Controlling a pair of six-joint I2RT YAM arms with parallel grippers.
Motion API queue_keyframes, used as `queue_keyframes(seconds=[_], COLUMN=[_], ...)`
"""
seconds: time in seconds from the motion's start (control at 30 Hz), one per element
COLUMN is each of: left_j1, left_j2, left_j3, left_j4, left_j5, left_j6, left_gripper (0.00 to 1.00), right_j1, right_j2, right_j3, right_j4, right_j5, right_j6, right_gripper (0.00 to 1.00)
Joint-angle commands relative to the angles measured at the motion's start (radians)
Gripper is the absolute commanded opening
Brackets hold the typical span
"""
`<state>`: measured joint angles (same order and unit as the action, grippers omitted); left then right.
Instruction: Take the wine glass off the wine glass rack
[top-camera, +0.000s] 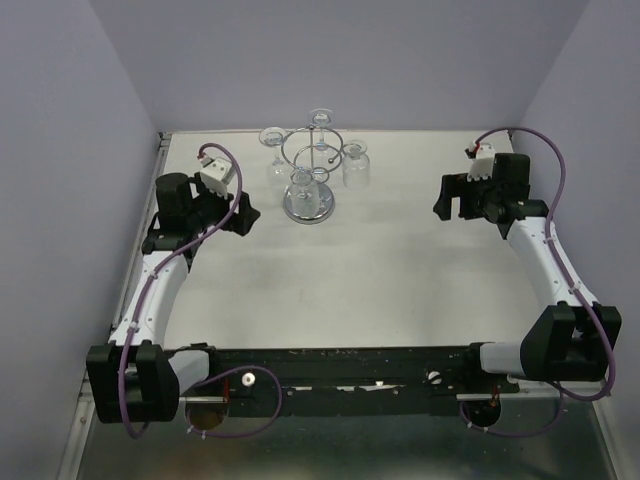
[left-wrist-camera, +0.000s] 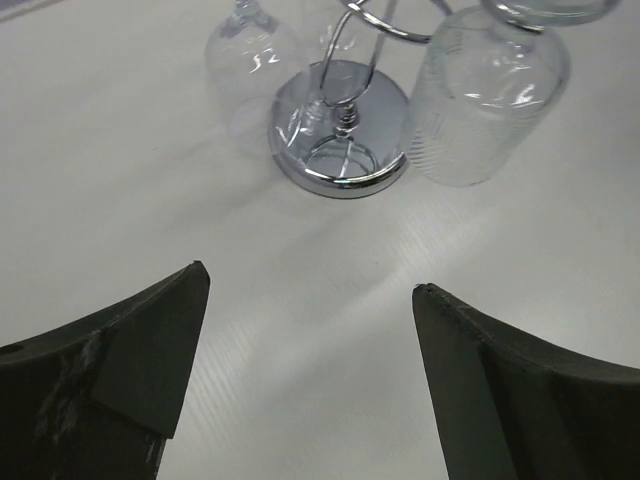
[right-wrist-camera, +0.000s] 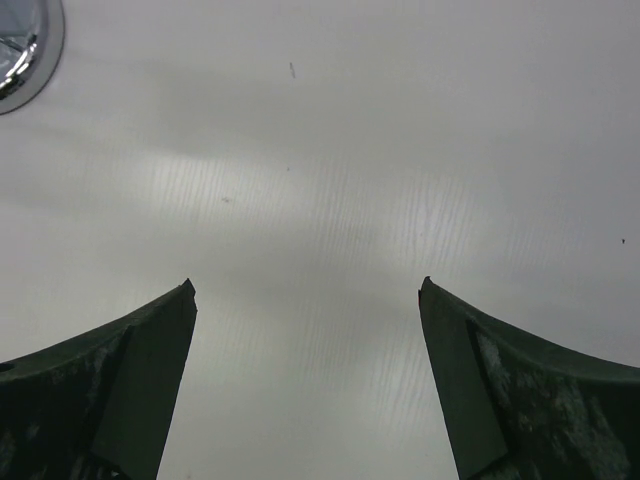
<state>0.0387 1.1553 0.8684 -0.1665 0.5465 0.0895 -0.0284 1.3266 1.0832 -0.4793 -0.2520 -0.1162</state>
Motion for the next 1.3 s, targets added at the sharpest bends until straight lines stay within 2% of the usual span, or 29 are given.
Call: queue_keyframes(seconds=[0.0,0.13,0.23,0.3,0.4,0.53,0.73,0.97,1.1,1.27], left_j1=[-0.066,-0.193,-0.229,-0.244,-0.27,-0.284,-0.292,-0.295,-0.295,-0.313], left_j2=[-0.077,-0.086,-0.059,-0.048,-0.019,0.035,0.133,0.21,0.239,0.274], left_j3=[-0.029,-0.043,-0.052,-0.078,-0.109,-0.108,-0.103,-0.118,-0.121,-0.114], left_j4=[0.047,0.091,0.162,0.267,0.358,0.449,0.57,0.679,0.7,0.729], left_j5=[0.226,0.199,0.173,0.136,0.083,0.093,0.087,0.09,0.138,0.124], left_j6=[0.159,0.19,0.109,0.066,0.044,0.055,0.062,0.081,0.088,0.084], left_gripper=[0.99,0.99,0.99,0.99,0.99,0.99,0.99,0.99,0.99,0.99], right_j1=[-0.007,-0.007,-0.007,-0.007,-0.007,-0.007,-0.005,-0.007,-0.005,-0.007], right_j2=[0.011,-0.007,-0.026,-0.039,-0.053,-0.064,-0.07,-0.086,-0.093,-0.092], right_j3=[0.047,0.044,0.038,0.037,0.04,0.055,0.093,0.1,0.09,0.081], right_j4=[0.011,0.011,0.011,0.011,0.004,-0.021,-0.084,-0.099,-0.101,-0.099], right_j5=[-0.124,-0.2,-0.214,-0.213,-0.222,-0.24,-0.348,-0.334,-0.339,-0.337], right_j6=[0.056,0.073,0.079,0.084,0.085,0.076,0.021,0.018,0.018,0.027], right_gripper=[1.0,1.0,1.0,1.0,1.0,1.0,1.0,1.0,1.0,1.0])
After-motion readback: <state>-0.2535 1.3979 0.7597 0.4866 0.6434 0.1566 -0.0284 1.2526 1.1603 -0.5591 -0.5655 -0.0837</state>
